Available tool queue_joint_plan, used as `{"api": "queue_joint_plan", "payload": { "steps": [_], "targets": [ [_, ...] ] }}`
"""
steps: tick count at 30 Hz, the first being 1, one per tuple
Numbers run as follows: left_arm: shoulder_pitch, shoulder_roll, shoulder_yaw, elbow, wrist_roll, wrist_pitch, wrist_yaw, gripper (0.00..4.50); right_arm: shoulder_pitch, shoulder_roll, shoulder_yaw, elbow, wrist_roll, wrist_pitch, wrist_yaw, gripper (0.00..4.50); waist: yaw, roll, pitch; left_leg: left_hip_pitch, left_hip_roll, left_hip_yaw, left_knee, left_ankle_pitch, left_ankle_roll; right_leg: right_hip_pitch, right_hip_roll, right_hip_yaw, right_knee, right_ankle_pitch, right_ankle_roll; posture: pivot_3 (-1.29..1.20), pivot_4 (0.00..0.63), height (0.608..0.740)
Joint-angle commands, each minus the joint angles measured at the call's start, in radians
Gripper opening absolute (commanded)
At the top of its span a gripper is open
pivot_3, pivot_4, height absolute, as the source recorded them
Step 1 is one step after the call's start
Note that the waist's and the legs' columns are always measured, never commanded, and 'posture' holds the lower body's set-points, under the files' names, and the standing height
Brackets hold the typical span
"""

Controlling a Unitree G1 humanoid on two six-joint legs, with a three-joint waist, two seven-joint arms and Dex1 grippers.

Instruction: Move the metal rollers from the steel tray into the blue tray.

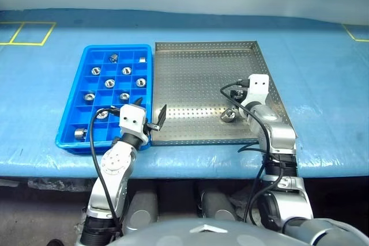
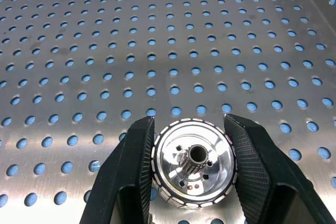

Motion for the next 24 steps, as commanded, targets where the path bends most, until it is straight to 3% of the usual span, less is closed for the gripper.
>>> {"api": "queue_joint_plan", "payload": {
  "steps": [1, 5, 13, 18, 24],
  "targets": [
    [-0.011, -0.003, -0.003, -0.013, 0.000, -0.023, 0.005, 4.21, 0.004, -0.013, -0.004, -0.063, 0.005, -0.012, 0.002, 1.72, 0.000, 0.000, 0.000, 0.000, 0.000, 0.000, 0.000, 0.000, 0.000, 0.000, 0.000, 0.000, 0.000, 0.000, 0.000, 0.13, 0.150, 0.740],
    [-0.013, -0.006, 0.000, -0.012, 0.004, -0.033, 0.013, 4.21, -0.007, -0.006, 0.018, -0.126, 0.011, 0.000, 0.011, 1.72, 0.000, 0.000, 0.000, 0.000, 0.000, 0.000, 0.000, 0.000, 0.000, 0.000, 0.000, 0.000, 0.000, 0.000, 0.000, 0.14, 0.150, 0.740],
    [0.027, -0.013, 0.069, -0.057, 0.021, -0.057, 0.090, 4.21, -0.116, 0.115, 0.246, -0.250, 0.003, 0.009, 0.071, 1.72, 0.001, 0.001, 0.001, 0.000, 0.002, 0.000, -0.001, 0.000, 0.000, -0.002, 0.002, 0.000, 0.001, 0.000, 0.000, 0.23, 0.150, 0.740],
    [0.094, -0.021, 0.129, -0.124, 0.042, -0.061, 0.153, 4.21, -0.166, 0.170, 0.395, -0.203, -0.029, -0.035, 0.124, 1.72, 0.044, 0.000, 0.001, -0.001, 0.001, -0.001, -0.002, 0.000, 0.000, -0.002, 0.001, -0.001, 0.000, 0.000, -0.003, 0.33, 0.150, 0.740],
    [0.186, -0.037, 0.155, -0.197, 0.048, -0.056, 0.183, 4.21, -0.159, 0.216, 0.475, -0.184, -0.029, -0.043, 0.166, 1.72, 0.100, -0.001, 0.002, -0.002, 0.000, -0.002, -0.003, 0.000, 0.000, -0.002, -0.001, -0.002, -0.002, 0.001, -0.006, 0.39, 0.150, 0.740]
  ]
}}
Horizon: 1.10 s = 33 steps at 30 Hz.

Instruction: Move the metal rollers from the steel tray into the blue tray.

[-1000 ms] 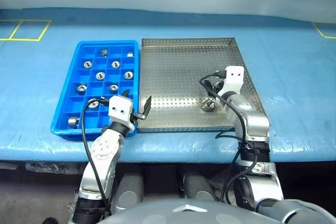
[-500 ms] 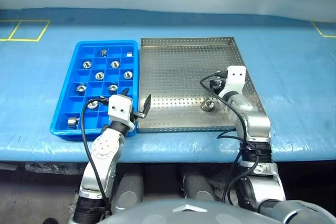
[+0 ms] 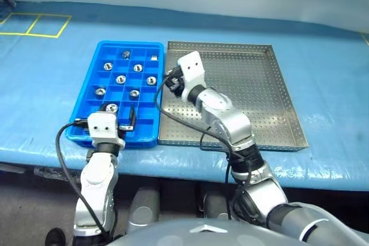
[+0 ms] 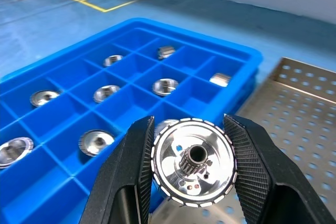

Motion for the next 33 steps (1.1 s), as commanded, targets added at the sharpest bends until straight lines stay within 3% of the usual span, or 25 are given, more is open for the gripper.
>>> {"api": "queue_joint_plan", "payload": {
  "steps": [1, 15, 21, 28, 29, 33],
  "targets": [
    [0.031, -0.014, 0.007, -0.078, 0.001, -0.024, 0.017, 4.21, -0.001, 0.022, 0.032, -0.025, 0.001, -0.023, 0.026, 1.72, 0.016, -0.001, 0.000, 0.000, 0.000, 0.000, 0.000, 0.000, 0.000, 0.000, 0.000, 0.000, 0.000, -0.001, 0.000, 0.39, 0.150, 0.740],
    [0.040, -0.021, 0.000, -0.066, 0.002, -0.028, 0.018, 4.21, 0.085, 0.017, 0.078, 0.042, -0.008, 0.010, 0.080, 1.72, 0.056, -0.001, 0.000, 0.000, 0.001, 0.000, -0.001, 0.000, -0.001, -0.001, 0.000, -0.001, 0.000, -0.006, -0.001, 0.40, 0.150, 0.740],
    [0.036, -0.021, -0.007, -0.061, -0.001, -0.028, 0.011, 4.21, 0.157, -0.007, 0.134, -0.025, -0.006, 0.058, 0.123, 1.72, 0.059, -0.002, 0.000, 0.001, 0.001, 0.000, -0.001, 0.000, -0.001, 0.000, 0.000, -0.001, 0.000, -0.006, -0.002, 0.38, 0.150, 0.740],
    [0.024, -0.016, -0.014, -0.051, -0.004, -0.024, 0.003, 4.21, 0.164, 0.008, 0.105, -0.013, -0.022, 0.051, 0.089, 1.72, 0.055, -0.002, 0.000, 0.001, 0.001, 0.001, -0.001, 0.000, -0.001, 0.000, 0.001, -0.001, 0.000, -0.007, -0.002, 0.37, 0.150, 0.740],
    [0.022, -0.016, -0.015, -0.049, -0.005, -0.024, 0.001, 4.21, 0.163, 0.009, 0.099, -0.008, -0.026, 0.047, 0.081, 2.45, 0.054, -0.002, 0.000, 0.001, 0.001, 0.001, -0.001, 0.000, -0.001, 0.000, 0.000, -0.001, 0.000, -0.007, -0.002, 0.36, 0.150, 0.740],
    [0.009, -0.013, -0.017, -0.040, -0.007, -0.023, -0.007, 4.21, 0.167, 0.016, 0.069, -0.006, -0.039, 0.023, 0.039, 3.69, 0.053, -0.002, -0.001, 0.001, 0.001, 0.001, -0.001, 0.000, -0.001, 0.000, 0.000, -0.001, 0.000, -0.007, -0.002, 0.34, 0.150, 0.740]
  ]
}}
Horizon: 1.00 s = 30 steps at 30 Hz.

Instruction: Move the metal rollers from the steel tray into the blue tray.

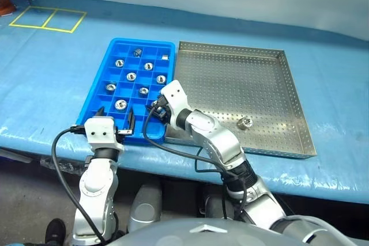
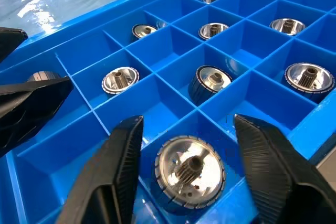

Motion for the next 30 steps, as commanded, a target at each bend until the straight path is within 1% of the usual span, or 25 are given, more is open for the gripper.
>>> {"api": "queue_joint_plan", "payload": {
  "steps": [1, 5, 7, 11, 15, 17, 20, 23, 28, 30],
  "targets": [
    [-0.018, 0.005, -0.003, -0.007, -0.006, -0.015, -0.012, 4.21, 0.020, -0.005, -0.041, 0.007, -0.017, -0.004, -0.041, 3.98, 0.000, 0.000, 0.000, 0.000, 0.000, 0.000, 0.000, 0.000, 0.000, 0.000, 0.000, 0.000, 0.000, 0.000, 0.000, 0.33, 0.150, 0.740],
    [-0.046, 0.015, -0.012, 0.013, -0.012, -0.012, -0.035, 4.21, 0.048, -0.025, -0.109, -0.088, -0.004, 0.020, -0.068, 3.98, -0.002, 0.000, 0.000, -0.001, 0.000, 0.000, 0.000, 0.000, 0.000, 0.000, 0.000, 0.000, -0.001, 0.000, 0.000, 0.30, 0.150, 0.740],
    [-0.060, 0.026, -0.020, 0.022, -0.017, -0.010, -0.055, 4.21, 0.070, -0.053, -0.155, -0.151, -0.008, 0.049, -0.088, 3.98, -0.005, 0.000, 0.000, -0.002, 0.000, 0.000, 0.000, 0.000, 0.000, -0.001, 0.000, 0.000, -0.001, 0.000, 0.000, 0.27, 0.150, 0.740],
    [-0.083, 0.050, -0.036, 0.041, -0.036, -0.001, -0.104, 4.21, 0.131, -0.151, -0.246, -0.306, -0.006, 0.148, -0.099, 3.98, -0.023, 0.000, 0.000, -0.003, -0.001, 0.000, 0.000, 0.000, 0.000, -0.001, -0.001, 0.000, -0.002, 0.000, 0.000, 0.22, 0.150, 0.740],
    [-0.125, 0.066, -0.062, 0.075, -0.043, 0.006, -0.141, 4.21, 0.216, -0.280, -0.294, -0.475, -0.004, 0.295, -0.080, 3.98, -0.058, 0.000, 0.000, -0.003, -0.001, 0.000, -0.001, 0.000, 0.000, -0.001, -0.001, 0.000, -0.002, 0.000, 0.000, 0.14, 0.150, 0.740],
    [-0.140, 0.070, -0.069, 0.087, -0.048, 0.009, -0.153, 4.21, 0.245, -0.317, -0.313, -0.536, 0.008, 0.356, -0.075, 3.98, -0.074, 0.000, 0.000, -0.002, -0.001, 0.000, -0.001, 0.000, 0.000, -0.001, -0.001, 0.000, -0.002, 0.000, 0.000, 0.12, 0.150, 0.740],
    [-0.161, 0.069, -0.079, 0.105, -0.056, 0.015, -0.167, 4.21, 0.271, -0.326, -0.341, -0.600, 0.033, 0.436, -0.074, 3.98, -0.112, 0.000, 0.000, -0.001, 0.000, 0.000, -0.001, 0.000, 0.000, -0.001, -0.001, 0.001, -0.001, 0.000, 0.000, 0.10, 0.150, 0.740],
    [-0.179, 0.070, -0.095, 0.122, -0.060, 0.023, -0.186, 4.21, 0.286, -0.308, -0.357, -0.632, 0.051, 0.505, -0.083, 3.98, -0.127, 0.000, 0.000, 0.000, 0.000, 0.000, -0.001, 0.000, 0.000, 0.000, 0.000, 0.001, 0.000, 0.000, 0.000, 0.08, 0.150, 0.740],
    [-0.185, 0.066, -0.098, 0.128, -0.058, 0.019, -0.190, 4.21, 0.302, -0.274, -0.366, -0.631, 0.049, 0.524, -0.114, 3.98, -0.148, 0.000, 0.000, 0.000, 0.000, 0.000, 0.000, 0.000, 0.000, 0.001, 0.000, 0.001, 0.000, 0.001, 0.001, 0.07, 0.150, 0.740],
    [-0.187, 0.066, -0.098, 0.130, -0.057, 0.019, -0.189, 4.21, 0.314, -0.269, -0.379, -0.608, 0.046, 0.492, -0.119, 3.98, -0.150, 0.000, 0.000, 0.000, -0.001, 0.000, 0.000, 0.000, 0.000, 0.001, 0.000, 0.001, 0.000, 0.001, 0.001, 0.07, 0.150, 0.740]
  ]
}}
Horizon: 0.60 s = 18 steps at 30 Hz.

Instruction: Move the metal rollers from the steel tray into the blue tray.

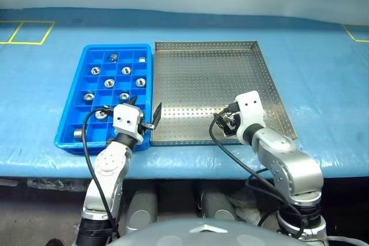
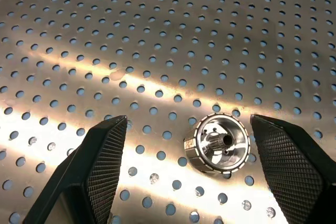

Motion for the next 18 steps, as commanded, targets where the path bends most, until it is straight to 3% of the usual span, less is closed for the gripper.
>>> {"api": "queue_joint_plan", "payload": {
  "steps": [1, 18],
  "targets": [
    [-0.011, 0.001, -0.003, -0.007, -0.010, -0.004, -0.003, 4.21, 0.010, 0.009, -0.037, 0.000, 0.003, -0.050, -0.013, 3.98, -0.001, 0.000, 0.000, 0.000, 0.000, 0.000, 0.000, 0.000, 0.000, 0.000, 0.000, 0.000, 0.000, 0.000, 0.000, 0.07, 0.150, 0.740],
    [-0.009, -0.015, -0.003, -0.009, -0.006, -0.011, 0.013, 4.21, 0.031, 0.036, -0.043, 0.249, 0.010, -0.265, 0.005, 3.98, 0.002, -0.001, 0.000, 0.000, 0.000, 0.000, 0.000, 0.000, 0.000, 0.001, 0.000, 0.000, 0.000, 0.000, 0.000, 0.11, 0.150, 0.740]
  ]
}}
